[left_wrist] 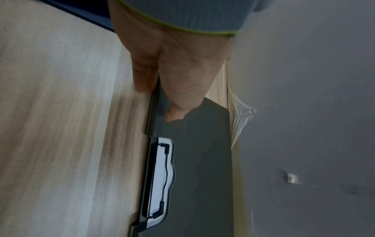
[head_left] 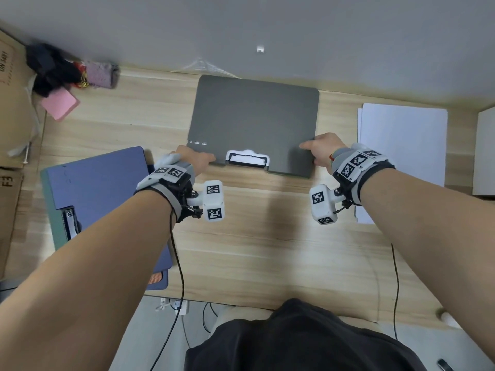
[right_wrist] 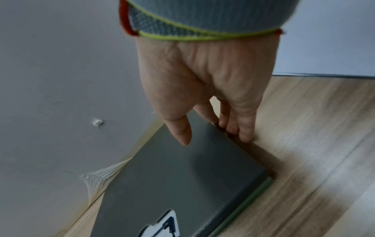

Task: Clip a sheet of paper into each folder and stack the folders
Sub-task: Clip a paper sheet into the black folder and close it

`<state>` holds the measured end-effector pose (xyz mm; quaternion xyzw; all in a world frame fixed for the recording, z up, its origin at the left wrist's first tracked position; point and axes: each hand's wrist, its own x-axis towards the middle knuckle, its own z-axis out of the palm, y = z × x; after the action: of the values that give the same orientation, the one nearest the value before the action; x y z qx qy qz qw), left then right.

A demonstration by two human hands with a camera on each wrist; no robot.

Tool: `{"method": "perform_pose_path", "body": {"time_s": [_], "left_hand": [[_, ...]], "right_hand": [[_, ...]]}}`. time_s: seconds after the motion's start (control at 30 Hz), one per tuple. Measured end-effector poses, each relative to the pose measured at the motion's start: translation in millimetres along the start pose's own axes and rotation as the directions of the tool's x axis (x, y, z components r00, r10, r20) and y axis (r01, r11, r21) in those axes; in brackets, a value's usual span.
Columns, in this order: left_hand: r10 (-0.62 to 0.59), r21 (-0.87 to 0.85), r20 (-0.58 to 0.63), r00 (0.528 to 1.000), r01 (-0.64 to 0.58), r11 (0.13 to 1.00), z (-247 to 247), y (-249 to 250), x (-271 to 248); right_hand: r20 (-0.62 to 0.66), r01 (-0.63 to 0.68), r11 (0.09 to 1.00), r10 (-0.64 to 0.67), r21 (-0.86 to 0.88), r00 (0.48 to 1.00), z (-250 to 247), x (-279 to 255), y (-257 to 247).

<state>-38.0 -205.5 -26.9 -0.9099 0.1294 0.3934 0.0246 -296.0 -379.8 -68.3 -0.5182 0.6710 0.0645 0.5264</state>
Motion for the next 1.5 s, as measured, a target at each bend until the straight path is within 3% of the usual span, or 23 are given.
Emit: {"method": "perform_pose_path", "body": {"time_s": [0.13, 0.3, 0.5, 0.6, 0.7, 0.77, 0.93, 1.1, 1.17, 1.23, 1.37, 1.5], "left_hand": [[0.02, 0.059, -0.095, 0.995, -0.014, 0.998, -7.8, -1.6, -12.8], [0.253, -0.078, -0.226, 0.941, -0.277, 0.958, -22.0, -19.5, -27.2], [0.282, -0.141, -0.224, 0.933, -0.317, 0.938, -30.3, -57.7, -42.0], [0.221, -0.135, -0.227, 0.948, -0.255, 0.957, -30.8, -94.0, -42.4], [0.014, -0.094, -0.241, 0.97, -0.038, 0.995, -29.1, -146.4, -40.2], [-0.124, -0.092, -0.27, 0.955, 0.103, 0.99, -26.7, -175.5, -40.3], [-0.359, -0.111, -0.166, 0.919, 0.344, 0.932, -20.4, -259.0, -31.6], [-0.354, -0.128, -0.178, 0.918, 0.335, 0.934, -13.1, -287.2, -26.2], [-0.349, -0.155, -0.191, 0.917, 0.323, 0.934, -12.6, -289.6, -28.4], [-0.342, -0.163, -0.171, 0.924, 0.316, 0.935, -11.9, -289.1, -31.6], [-0.301, -0.12, -0.171, 0.938, 0.283, 0.952, -14.4, -285.5, -31.9], [-0.202, -0.124, -0.157, 0.967, 0.184, 0.975, -20.4, -265.1, -33.1]], "right_hand": [[-0.018, -0.002, 0.999, 0.001, -0.032, 1.0, -4.8, -14.3, -8.3], [-0.092, 0.124, 0.992, -0.125, -0.018, 0.988, -2.8, -46.2, -37.5], [0.095, 0.188, 0.982, -0.191, 0.033, 0.977, 38.3, -94.6, -62.7], [0.205, 0.205, 0.979, -0.204, 0.013, 0.957, 72.9, -118.1, -60.5], [0.321, 0.221, 0.975, -0.201, -0.028, 0.926, 118.2, -139.6, -56.9], [0.375, 0.22, 0.974, -0.185, -0.051, 0.908, 142.0, -150.2, -54.3], [0.507, 0.242, 0.959, -0.138, -0.146, 0.851, 222.7, -174.0, -42.8], [0.563, 0.309, 0.907, -0.101, -0.286, 0.82, 275.7, -183.0, -31.5], [0.596, 0.269, 0.935, -0.083, -0.23, 0.798, 288.8, -186.4, -26.9], [0.581, 0.227, 0.959, -0.089, -0.17, 0.809, 291.8, -187.0, -21.8], [0.49, 0.334, 0.933, -0.23, -0.135, 0.841, 273.7, -176.0, -16.3], [0.537, 0.291, 0.955, -0.279, 0.063, 0.796, 227.5, -177.9, -11.2]]}}
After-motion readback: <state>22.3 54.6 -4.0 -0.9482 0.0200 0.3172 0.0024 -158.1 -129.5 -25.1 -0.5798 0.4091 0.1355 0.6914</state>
